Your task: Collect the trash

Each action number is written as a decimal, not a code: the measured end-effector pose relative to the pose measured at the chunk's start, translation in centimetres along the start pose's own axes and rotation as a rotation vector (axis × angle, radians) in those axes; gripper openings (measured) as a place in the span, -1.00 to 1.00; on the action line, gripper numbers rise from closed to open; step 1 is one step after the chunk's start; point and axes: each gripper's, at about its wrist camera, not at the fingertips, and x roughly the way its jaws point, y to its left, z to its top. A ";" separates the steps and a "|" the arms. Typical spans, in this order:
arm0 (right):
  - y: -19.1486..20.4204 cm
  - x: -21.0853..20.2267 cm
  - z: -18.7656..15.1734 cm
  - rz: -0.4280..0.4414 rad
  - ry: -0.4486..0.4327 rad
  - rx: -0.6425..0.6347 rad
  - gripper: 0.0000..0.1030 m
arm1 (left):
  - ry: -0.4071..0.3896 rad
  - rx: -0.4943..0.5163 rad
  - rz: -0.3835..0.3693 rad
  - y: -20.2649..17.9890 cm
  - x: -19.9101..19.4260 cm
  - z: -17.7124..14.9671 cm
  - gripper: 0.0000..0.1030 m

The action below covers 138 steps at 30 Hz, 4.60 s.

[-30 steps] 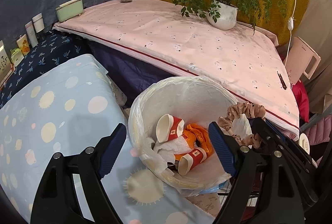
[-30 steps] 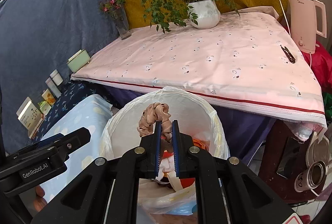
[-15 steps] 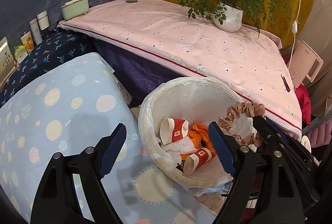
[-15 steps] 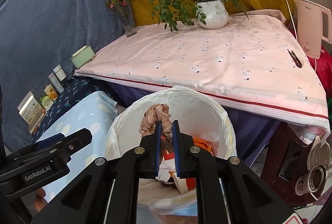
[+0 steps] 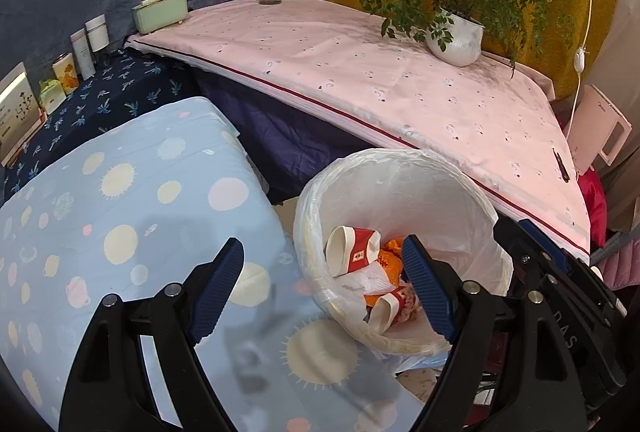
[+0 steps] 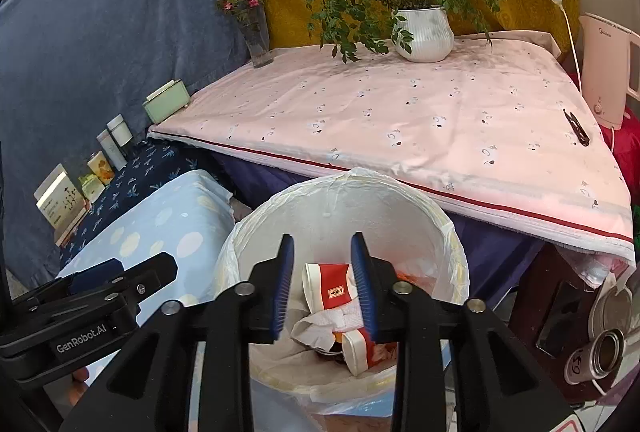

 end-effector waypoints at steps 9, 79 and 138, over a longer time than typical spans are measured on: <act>1.9 -1.5 -0.2 -0.016 0.009 -0.073 -0.17 | -0.019 -0.022 0.023 1.8 -1.5 -0.7 0.50; 5.7 -8.5 -8.4 -0.120 0.054 -0.284 0.87 | -0.026 -0.041 0.156 6.1 -7.1 -10.6 0.86; 4.4 -8.1 -9.2 -0.131 0.066 -0.252 0.87 | -0.029 0.000 0.144 3.9 -6.8 -10.2 0.86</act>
